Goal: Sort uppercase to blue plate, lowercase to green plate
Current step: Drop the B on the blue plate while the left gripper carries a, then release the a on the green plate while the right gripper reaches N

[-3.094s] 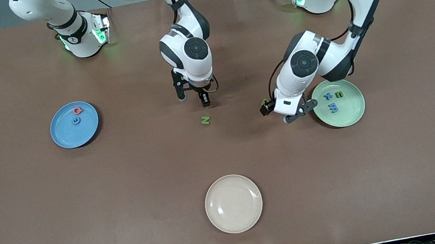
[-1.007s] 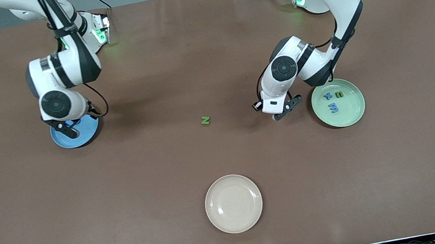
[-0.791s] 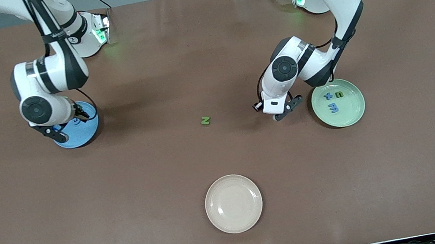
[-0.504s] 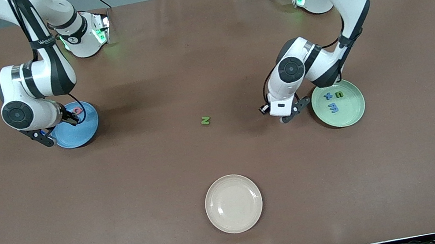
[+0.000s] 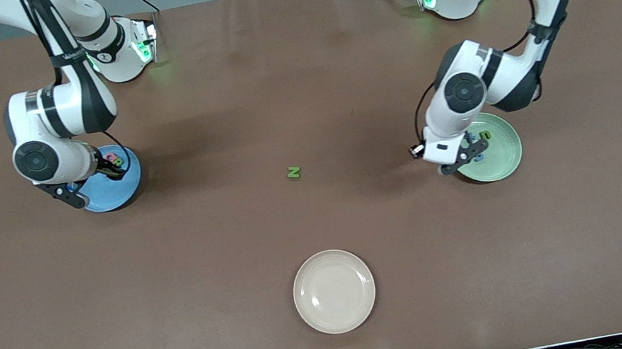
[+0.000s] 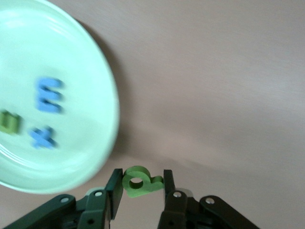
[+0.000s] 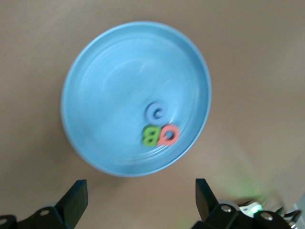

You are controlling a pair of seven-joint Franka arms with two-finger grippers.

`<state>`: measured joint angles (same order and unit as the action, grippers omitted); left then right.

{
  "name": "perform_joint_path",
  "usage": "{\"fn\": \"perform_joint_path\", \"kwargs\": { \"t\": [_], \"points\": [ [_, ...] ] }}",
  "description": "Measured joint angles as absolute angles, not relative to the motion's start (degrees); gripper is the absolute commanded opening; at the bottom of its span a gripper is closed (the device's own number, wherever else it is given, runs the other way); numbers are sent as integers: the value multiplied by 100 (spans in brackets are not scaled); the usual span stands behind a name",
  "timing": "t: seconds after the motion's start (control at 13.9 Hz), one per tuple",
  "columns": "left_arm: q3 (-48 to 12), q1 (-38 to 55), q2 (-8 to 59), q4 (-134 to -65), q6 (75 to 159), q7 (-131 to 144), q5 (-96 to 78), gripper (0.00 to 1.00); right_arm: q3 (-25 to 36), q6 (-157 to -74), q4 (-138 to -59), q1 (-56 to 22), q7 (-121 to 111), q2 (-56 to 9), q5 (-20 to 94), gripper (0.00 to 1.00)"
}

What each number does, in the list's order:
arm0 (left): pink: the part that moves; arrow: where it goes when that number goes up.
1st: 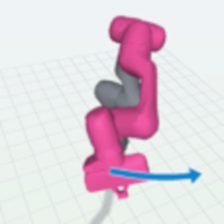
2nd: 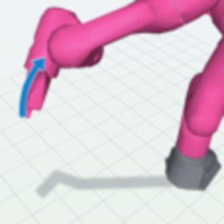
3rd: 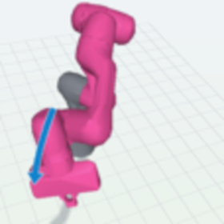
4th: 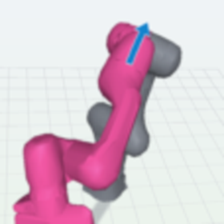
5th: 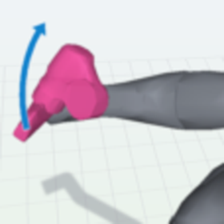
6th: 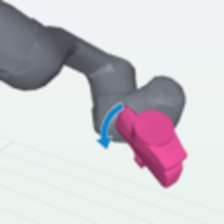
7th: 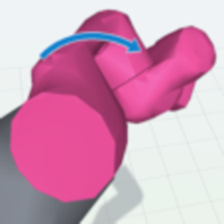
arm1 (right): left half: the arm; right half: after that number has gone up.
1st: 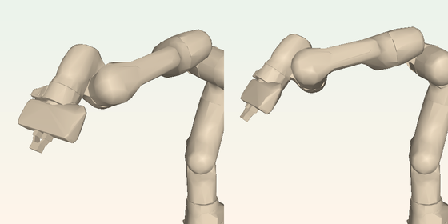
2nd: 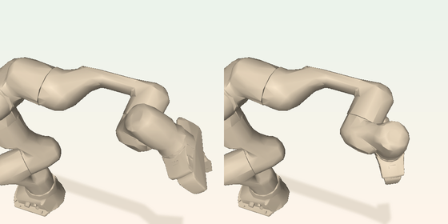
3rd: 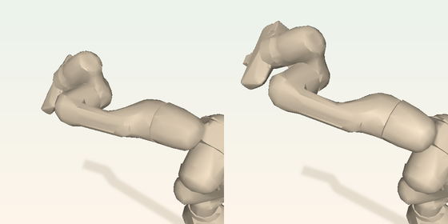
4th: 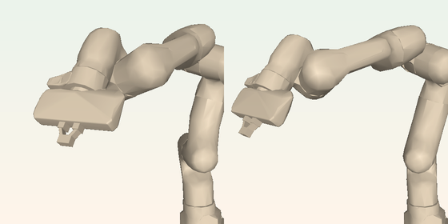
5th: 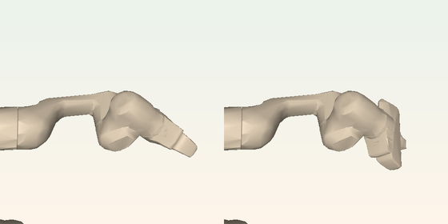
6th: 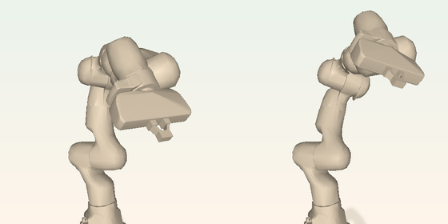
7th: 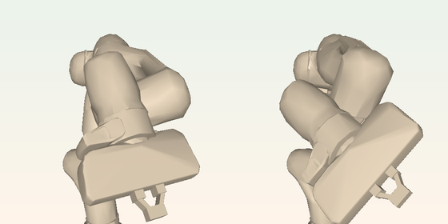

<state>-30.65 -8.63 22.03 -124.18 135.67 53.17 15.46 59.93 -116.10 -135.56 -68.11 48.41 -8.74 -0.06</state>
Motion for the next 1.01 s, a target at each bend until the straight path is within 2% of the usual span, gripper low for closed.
{"fn": "perform_joint_path", "kwargs": {
  "t": [0.5,0.72,1.01],
  "points": [
    [-3213,-2300,2049,-12870,13745,3432,1550,10,5925,-12082,-13233,-8004,5634,-1116,1948,100],
    [-3212,-2578,2058,-12963,14100,3099,1582,11,5675,-12253,-12942,-8127,5983,-1750,2871,100],
    [-3212,-2819,2219,-13015,14509,3094,2083,11,4874,-12298,-11853,-8040,7512,-2912,3205,100]
  ]
}}
